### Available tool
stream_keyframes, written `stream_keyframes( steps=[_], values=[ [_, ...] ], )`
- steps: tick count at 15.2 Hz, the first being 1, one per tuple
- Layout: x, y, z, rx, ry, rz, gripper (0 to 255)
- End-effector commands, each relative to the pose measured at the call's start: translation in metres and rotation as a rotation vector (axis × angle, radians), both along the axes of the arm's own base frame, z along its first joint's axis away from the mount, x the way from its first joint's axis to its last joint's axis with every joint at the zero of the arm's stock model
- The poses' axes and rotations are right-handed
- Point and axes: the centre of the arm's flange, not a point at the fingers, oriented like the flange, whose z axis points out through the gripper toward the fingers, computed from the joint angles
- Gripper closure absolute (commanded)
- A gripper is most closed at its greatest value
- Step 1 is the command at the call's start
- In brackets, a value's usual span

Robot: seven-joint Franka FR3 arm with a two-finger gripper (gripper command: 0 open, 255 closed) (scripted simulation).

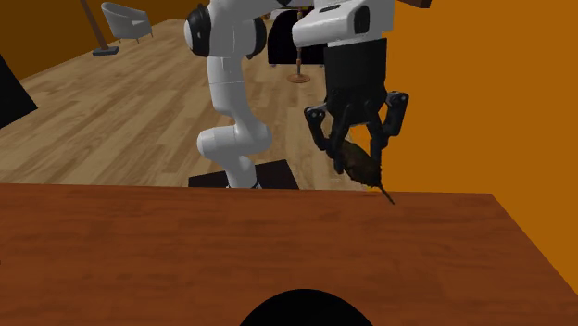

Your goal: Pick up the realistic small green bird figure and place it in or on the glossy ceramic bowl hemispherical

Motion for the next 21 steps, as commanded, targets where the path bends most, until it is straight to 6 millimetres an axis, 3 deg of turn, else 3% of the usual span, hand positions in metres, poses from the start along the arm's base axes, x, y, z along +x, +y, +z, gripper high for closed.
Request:
stream_keyframes(
  steps=[1, 19, 20, 21],
  values=[
    [-0.001, 0.000, 0.008, 0.000, 0.000, 0.000, 255],
    [0.192, -0.139, 0.013, 0.000, 0.000, 0.000, 255],
    [0.209, -0.151, 0.014, 0.000, 0.000, 0.000, 255],
    [0.209, -0.151, 0.008, 0.000, 0.000, 0.000, 255]
  ],
)
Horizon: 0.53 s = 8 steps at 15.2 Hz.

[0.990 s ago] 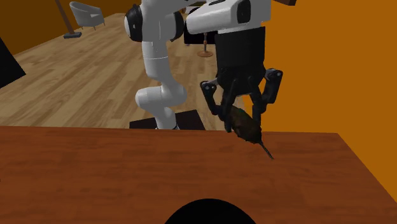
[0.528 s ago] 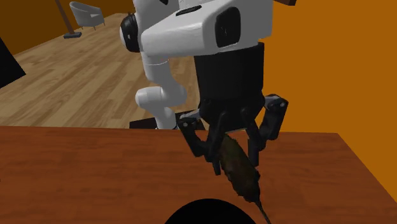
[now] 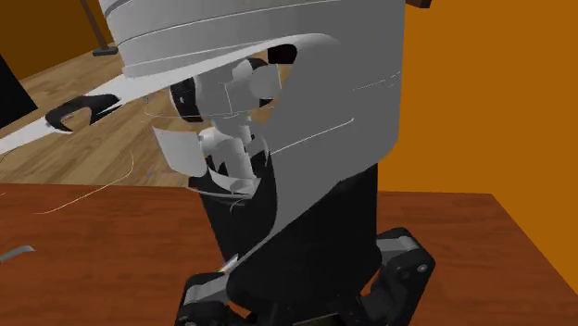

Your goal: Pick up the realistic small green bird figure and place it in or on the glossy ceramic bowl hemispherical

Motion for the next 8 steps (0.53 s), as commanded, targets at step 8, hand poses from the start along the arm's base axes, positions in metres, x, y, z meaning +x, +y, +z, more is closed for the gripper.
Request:
stream_keyframes(
  steps=[8],
  values=[
    [0.006, -0.006, -0.045, 0.000, -0.001, -0.001, 255]
  ],
)
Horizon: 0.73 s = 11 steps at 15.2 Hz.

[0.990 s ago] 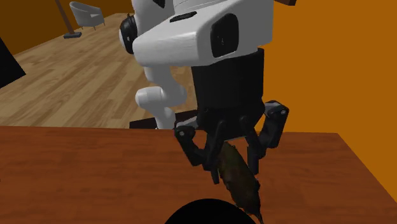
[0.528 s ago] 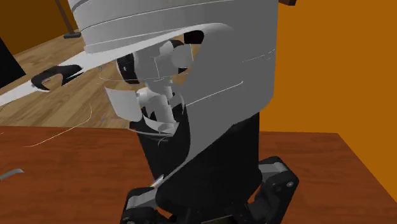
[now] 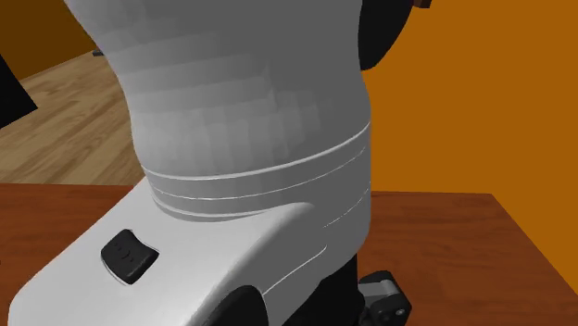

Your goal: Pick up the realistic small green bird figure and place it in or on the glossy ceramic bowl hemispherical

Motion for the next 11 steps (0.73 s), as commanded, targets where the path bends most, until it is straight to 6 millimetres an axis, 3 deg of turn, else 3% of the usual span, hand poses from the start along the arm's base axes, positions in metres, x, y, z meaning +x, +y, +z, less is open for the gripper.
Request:
stream_keyframes(
  steps=[1, 5, 11],
  values=[
    [-0.001, 0.000, -0.011, 0.000, -0.001, 0.000, 255],
    [-0.001, 0.000, -0.032, 0.000, -0.001, 0.000, 255],
    [-0.001, 0.000, -0.034, 0.000, -0.001, 0.000, 255]
  ],
)
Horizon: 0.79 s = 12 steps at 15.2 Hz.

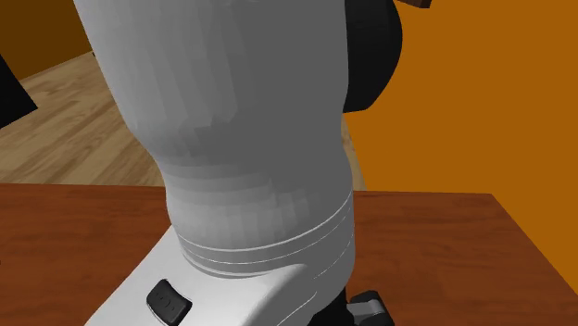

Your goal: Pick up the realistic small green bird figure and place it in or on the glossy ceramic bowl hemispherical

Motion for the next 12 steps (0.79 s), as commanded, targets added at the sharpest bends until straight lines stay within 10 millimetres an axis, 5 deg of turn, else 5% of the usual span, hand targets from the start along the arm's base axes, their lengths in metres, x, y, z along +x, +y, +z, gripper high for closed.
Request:
stream_keyframes(
  steps=[1, 2, 3, 8, 12],
  values=[
    [0.000, 0.000, 0.000, 0.000, 0.000, 0.000, 255],
    [0.000, 0.000, 0.000, 0.000, 0.000, 0.000, 255],
    [0.000, 0.000, 0.000, 0.000, 0.000, 0.000, 0],
    [0.000, 0.000, 0.000, 0.000, 0.000, 0.000, 0],
    [-0.014, -0.004, 0.048, 0.000, 0.000, 0.000, 0]
  ],
)
